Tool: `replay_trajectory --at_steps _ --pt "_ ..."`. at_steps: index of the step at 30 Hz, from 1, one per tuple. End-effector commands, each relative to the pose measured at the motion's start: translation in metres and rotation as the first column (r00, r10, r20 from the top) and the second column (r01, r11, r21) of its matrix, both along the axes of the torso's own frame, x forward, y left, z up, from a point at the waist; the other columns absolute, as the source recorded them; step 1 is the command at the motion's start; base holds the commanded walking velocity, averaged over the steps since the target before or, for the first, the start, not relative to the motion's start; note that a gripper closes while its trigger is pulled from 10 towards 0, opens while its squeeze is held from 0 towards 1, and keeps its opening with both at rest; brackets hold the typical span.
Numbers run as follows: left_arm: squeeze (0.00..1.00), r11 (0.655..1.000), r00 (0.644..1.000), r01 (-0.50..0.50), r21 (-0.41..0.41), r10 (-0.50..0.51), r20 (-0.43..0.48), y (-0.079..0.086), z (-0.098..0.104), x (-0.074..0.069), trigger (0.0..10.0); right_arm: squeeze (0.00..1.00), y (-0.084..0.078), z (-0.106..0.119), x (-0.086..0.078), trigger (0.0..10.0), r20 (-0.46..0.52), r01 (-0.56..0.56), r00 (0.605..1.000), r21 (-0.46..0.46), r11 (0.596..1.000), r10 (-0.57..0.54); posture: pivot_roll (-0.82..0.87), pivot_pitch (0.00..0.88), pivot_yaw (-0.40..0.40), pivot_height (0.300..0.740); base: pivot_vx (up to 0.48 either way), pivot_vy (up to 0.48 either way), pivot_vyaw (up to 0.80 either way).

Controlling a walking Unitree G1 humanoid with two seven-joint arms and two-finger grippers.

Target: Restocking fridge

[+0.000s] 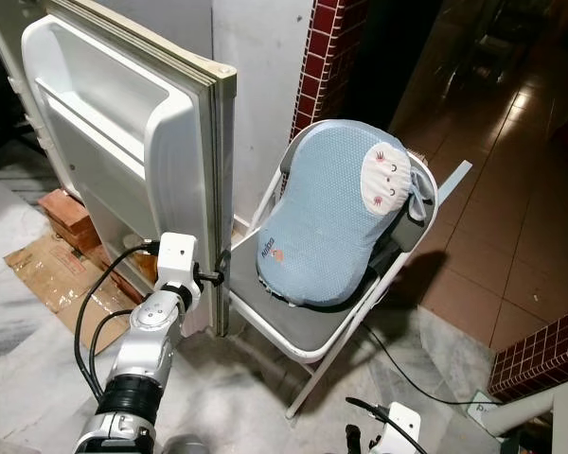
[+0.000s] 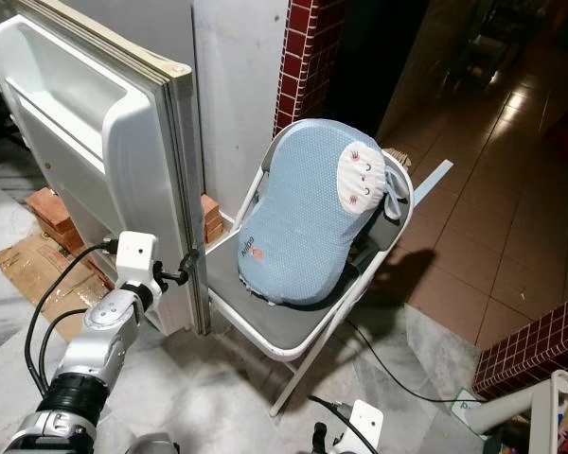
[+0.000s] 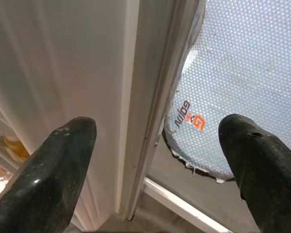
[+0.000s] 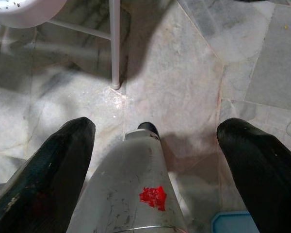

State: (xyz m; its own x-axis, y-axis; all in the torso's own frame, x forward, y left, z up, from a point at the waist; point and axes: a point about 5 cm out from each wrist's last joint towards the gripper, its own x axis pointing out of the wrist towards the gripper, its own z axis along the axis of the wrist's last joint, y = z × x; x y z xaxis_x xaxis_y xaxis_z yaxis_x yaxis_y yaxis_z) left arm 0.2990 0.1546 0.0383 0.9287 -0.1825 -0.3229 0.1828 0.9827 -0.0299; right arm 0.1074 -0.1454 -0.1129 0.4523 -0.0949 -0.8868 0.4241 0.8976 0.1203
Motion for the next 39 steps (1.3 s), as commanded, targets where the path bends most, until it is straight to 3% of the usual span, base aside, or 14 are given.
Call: replay_trajectory --at_steps 1,21,39 --pt "0.0 1.0 1.0 0.008 -0.003 -0.008 0.022 -0.0028 0.0038 0.0057 10.0 0.0 0.0384 0.1771 0.2072 10.0 0.796 -0.418 0.342 -0.348 0.839 0.5 0.02 0.0 -0.09 0.74 0.0 0.0 0.0" --pt "0.0 1.0 1.0 0.01 0.007 -0.01 0.013 -0.0045 0.0008 0.0094 10.0 0.0 0.0471 0.18 0.2083 10.0 0.798 -0.439 0.309 -0.362 0.822 0.517 0.03 0.0 -0.088 0.74 0.281 0.0 0.0" --pt "0.0 1.0 1.0 0.018 0.009 -0.018 0.019 -0.0065 0.0004 0.0099 10.0 0.0 0.0477 0.1797 0.2083 10.0 0.795 -0.443 0.307 -0.366 0.818 0.522 0.03 0.0 -0.089 0.74 0.0 0.0 0.0"
